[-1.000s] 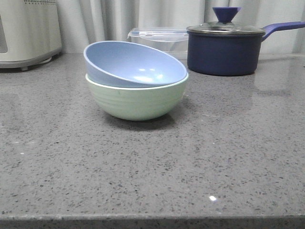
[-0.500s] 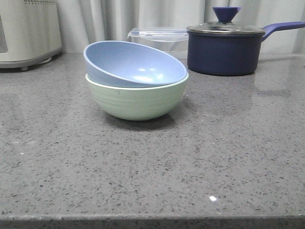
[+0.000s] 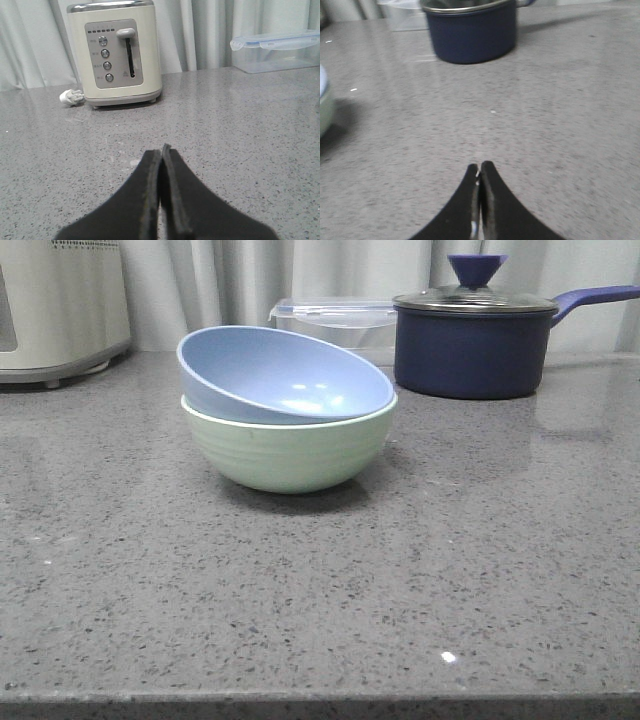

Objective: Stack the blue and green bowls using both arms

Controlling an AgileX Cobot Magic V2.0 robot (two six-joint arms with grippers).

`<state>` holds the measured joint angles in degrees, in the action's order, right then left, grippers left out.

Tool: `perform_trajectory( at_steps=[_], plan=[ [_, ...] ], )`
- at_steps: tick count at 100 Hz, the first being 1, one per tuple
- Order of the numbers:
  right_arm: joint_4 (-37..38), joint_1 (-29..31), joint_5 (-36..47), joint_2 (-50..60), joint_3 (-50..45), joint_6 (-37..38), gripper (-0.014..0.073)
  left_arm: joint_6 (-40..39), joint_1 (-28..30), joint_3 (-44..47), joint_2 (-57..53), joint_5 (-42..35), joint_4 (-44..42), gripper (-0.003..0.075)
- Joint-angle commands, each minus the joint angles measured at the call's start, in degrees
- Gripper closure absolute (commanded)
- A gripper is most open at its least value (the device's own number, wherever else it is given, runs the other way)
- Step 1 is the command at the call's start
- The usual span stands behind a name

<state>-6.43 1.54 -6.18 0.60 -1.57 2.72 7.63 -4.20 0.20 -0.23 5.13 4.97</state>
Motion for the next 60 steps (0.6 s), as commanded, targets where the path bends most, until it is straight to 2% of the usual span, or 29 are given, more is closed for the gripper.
perform_trajectory(
  at_steps=[1,17,60],
  plan=[
    [0.6,0.3,6.9,1.0,-0.1,-0.7,0.0661,-0.6,0.2,2.3,-2.0,-4.7,0.3,0.0741],
    [0.6,0.3,11.3,1.0,-0.1,-0.7,0.0661,-0.6,0.2,2.3,-2.0,-4.7,0.3,0.0741],
    [0.6,0.3,11.5,1.0,0.0,-0.7,0.0661,-0.6,0.2,2.3,-2.0,-4.7,0.3,0.0741]
  ],
)
